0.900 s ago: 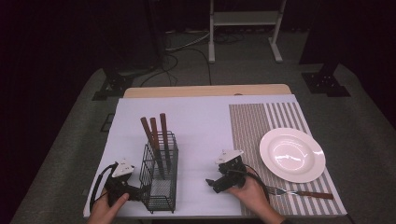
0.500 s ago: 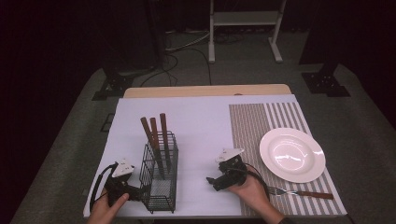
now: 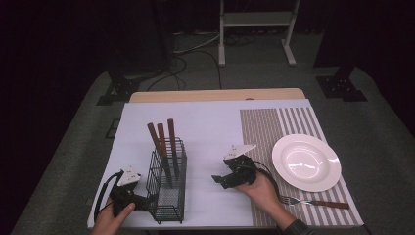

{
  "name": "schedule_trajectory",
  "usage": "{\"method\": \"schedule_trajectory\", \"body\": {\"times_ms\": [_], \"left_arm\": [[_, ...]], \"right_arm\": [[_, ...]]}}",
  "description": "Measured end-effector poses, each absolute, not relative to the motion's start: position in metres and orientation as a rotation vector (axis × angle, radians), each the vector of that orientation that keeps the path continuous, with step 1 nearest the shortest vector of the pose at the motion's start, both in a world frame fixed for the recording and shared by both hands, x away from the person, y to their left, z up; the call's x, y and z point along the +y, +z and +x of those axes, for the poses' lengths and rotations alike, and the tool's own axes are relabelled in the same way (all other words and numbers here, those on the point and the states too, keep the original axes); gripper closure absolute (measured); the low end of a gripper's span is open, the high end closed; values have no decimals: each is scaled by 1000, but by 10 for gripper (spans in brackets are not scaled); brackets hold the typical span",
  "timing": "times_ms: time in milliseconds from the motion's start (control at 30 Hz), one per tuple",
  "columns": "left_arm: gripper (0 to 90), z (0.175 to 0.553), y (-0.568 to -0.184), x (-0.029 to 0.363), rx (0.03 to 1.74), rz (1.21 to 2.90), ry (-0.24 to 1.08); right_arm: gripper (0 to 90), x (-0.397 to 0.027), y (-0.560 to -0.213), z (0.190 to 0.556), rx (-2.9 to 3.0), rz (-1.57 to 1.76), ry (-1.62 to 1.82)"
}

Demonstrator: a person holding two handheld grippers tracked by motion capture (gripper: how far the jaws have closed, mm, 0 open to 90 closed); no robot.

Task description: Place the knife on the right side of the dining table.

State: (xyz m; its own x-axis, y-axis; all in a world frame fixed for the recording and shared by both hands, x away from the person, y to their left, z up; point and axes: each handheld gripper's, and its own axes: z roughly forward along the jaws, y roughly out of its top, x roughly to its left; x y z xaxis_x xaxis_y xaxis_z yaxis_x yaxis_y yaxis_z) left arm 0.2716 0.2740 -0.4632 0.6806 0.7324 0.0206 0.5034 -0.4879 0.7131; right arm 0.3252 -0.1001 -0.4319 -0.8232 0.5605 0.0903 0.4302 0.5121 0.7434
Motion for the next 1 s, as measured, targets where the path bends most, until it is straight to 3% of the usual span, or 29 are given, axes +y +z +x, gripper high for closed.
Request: {"method": "schedule_trajectory", "body": {"times_ms": [267, 700, 1000], "left_arm": [[0, 271, -463, 274, 945, 2192, 423], [0, 271, -463, 274, 944, 2191, 424], [0, 271, -463, 274, 944, 2191, 424]], "right_arm": [[310, -99, -418, 332, 2571, 852, 1265], [532, -100, -381, 339, 2523, 836, 1414], [583, -92, -366, 342, 2532, 853, 1505]]}}
